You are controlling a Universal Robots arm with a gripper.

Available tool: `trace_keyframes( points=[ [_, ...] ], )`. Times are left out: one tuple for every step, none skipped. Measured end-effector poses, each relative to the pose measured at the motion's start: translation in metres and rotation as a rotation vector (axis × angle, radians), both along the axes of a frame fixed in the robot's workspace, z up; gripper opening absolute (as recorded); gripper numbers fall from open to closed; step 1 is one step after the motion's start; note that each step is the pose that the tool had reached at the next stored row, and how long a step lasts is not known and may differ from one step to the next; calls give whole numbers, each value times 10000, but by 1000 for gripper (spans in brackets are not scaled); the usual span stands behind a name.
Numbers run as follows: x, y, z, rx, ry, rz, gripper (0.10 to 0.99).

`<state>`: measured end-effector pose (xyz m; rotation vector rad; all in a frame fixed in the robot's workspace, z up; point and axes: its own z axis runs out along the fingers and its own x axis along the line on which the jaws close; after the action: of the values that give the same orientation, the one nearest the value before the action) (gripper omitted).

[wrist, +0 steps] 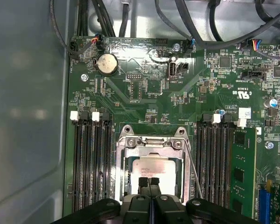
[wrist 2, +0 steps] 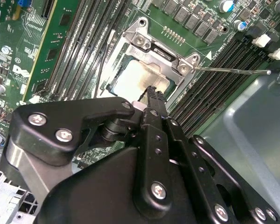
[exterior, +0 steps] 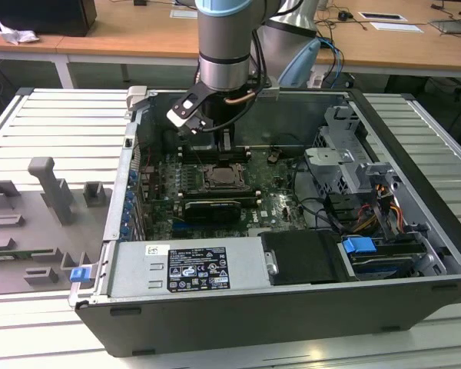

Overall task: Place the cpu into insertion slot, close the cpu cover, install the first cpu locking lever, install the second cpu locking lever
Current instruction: 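Install the first cpu locking lever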

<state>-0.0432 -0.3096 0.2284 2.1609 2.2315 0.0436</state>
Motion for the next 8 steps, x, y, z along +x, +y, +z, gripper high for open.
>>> trace_keyframes(
  points=[
    [-1, -1, 6, -2, 1, -1, 106],
    [0, 0, 12, -1, 0, -1, 106],
    [-1, 0, 15, 0, 0, -1, 106],
    [0, 0, 27, 0, 0, -1, 106],
    [0, 0, 34, 0, 0, -1, 106],
    [-1, 0, 44, 0, 0, -2, 106],
    [-1, 0, 61, 0, 0, -1, 106],
    [0, 0, 65, 1, 0, -1, 106]
  ],
)
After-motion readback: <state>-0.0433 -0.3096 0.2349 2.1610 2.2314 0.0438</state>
